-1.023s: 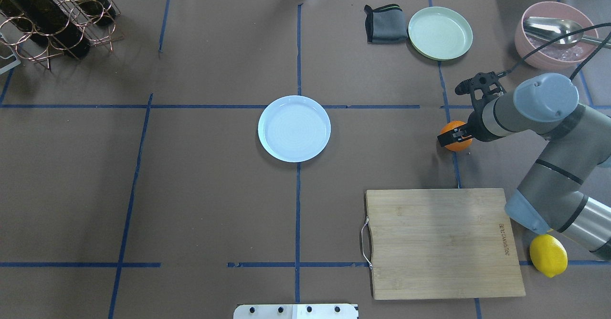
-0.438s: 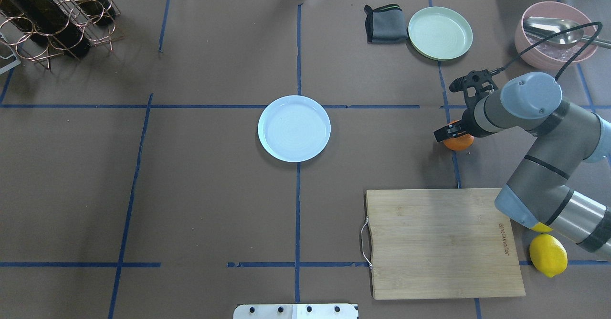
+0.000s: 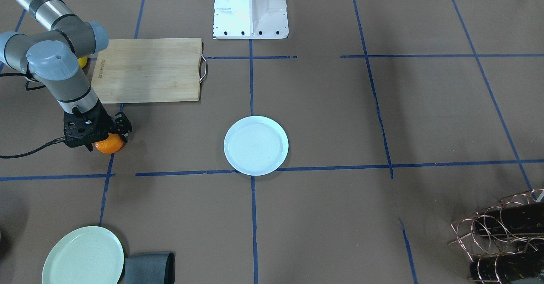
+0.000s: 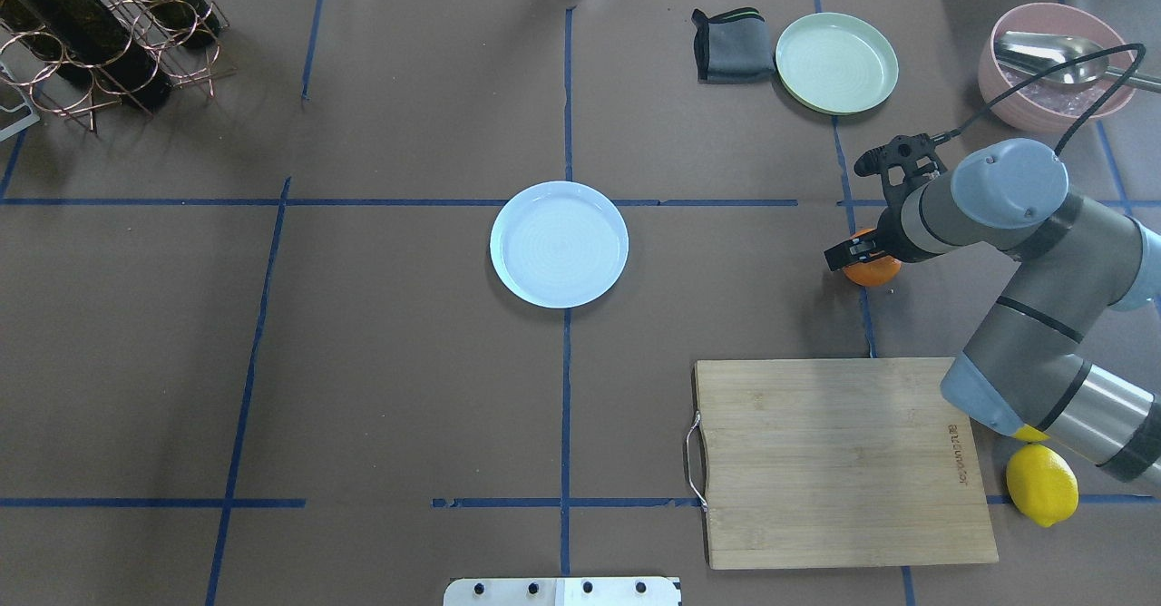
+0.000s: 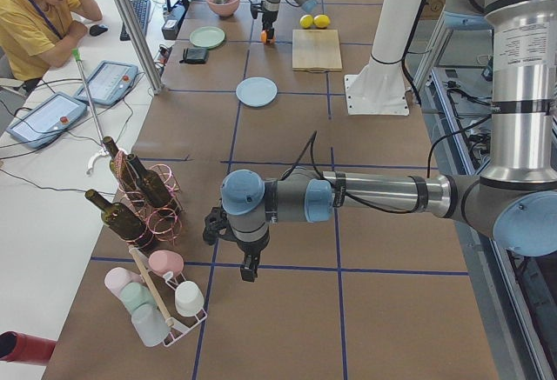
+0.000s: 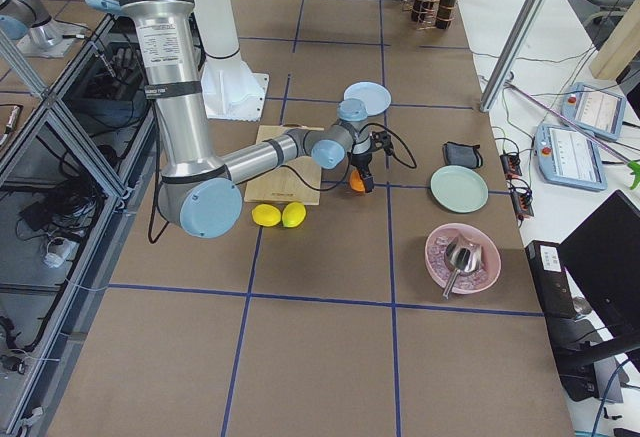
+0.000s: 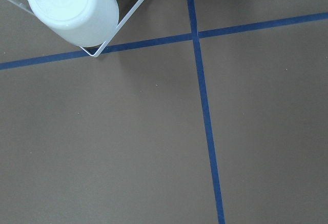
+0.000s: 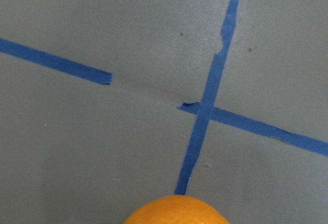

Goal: Pick orange to plate
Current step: 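Close the right gripper around the orange, then carry the held orange with the right gripper over the light blue plate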

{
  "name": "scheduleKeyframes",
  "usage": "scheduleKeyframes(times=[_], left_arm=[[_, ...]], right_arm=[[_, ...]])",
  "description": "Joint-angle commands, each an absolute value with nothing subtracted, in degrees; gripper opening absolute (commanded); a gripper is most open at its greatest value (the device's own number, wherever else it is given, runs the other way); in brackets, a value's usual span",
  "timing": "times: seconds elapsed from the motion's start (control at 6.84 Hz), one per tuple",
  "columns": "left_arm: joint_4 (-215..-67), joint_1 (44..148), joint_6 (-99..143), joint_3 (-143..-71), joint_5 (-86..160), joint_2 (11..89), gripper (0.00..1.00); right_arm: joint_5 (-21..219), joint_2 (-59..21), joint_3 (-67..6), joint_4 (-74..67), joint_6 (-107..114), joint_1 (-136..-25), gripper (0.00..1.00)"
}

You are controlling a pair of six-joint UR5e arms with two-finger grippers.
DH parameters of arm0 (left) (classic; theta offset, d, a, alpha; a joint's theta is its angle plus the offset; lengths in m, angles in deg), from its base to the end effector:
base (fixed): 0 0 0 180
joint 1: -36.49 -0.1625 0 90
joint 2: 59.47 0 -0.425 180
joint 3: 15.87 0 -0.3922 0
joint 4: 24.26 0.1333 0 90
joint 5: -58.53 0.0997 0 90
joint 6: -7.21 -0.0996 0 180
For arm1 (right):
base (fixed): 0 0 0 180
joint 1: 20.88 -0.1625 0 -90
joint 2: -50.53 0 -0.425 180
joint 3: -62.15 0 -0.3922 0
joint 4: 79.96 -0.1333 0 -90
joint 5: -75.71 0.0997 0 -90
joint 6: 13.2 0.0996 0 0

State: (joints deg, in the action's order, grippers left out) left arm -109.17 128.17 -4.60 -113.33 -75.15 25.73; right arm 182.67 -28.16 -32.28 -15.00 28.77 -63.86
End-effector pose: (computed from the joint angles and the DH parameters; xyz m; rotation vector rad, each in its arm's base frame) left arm -0.0778 -0.4507 0.6440 0.0495 0.7625 0.1520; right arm -0.3668 -0.4843 0.4799 0.3057 -0.6980 -0.1892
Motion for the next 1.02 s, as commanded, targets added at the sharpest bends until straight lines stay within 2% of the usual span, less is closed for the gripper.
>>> scheduleKeyframes(times=[0.0, 0.29, 0.44, 0.73, 0.88], left_arm=[[-109.2, 128.2, -4.6, -113.3, -75.1, 25.9, 1.00], [-109.2, 128.2, -4.6, -113.3, -75.1, 25.9, 1.00], [-109.2, 128.2, -4.6, -113.3, -75.1, 25.9, 1.00], [-109.2, 128.2, -4.5, -113.3, -75.1, 25.9, 1.00], [-109.2, 128.2, -4.5, -113.3, -75.1, 25.9, 1.00]], right_arm=[[182.7, -27.6, -32.2, -15.0, 29.2, -63.1, 0.96], [182.5, -27.7, -32.2, -15.0, 29.2, -62.9, 0.96], [182.2, -27.7, -32.2, -15.0, 29.2, -62.9, 0.90], [182.1, -27.6, -33.2, -14.7, 29.2, -62.9, 0.11], [182.4, -25.3, -35.7, -12.3, 30.1, -62.7, 0.03]])
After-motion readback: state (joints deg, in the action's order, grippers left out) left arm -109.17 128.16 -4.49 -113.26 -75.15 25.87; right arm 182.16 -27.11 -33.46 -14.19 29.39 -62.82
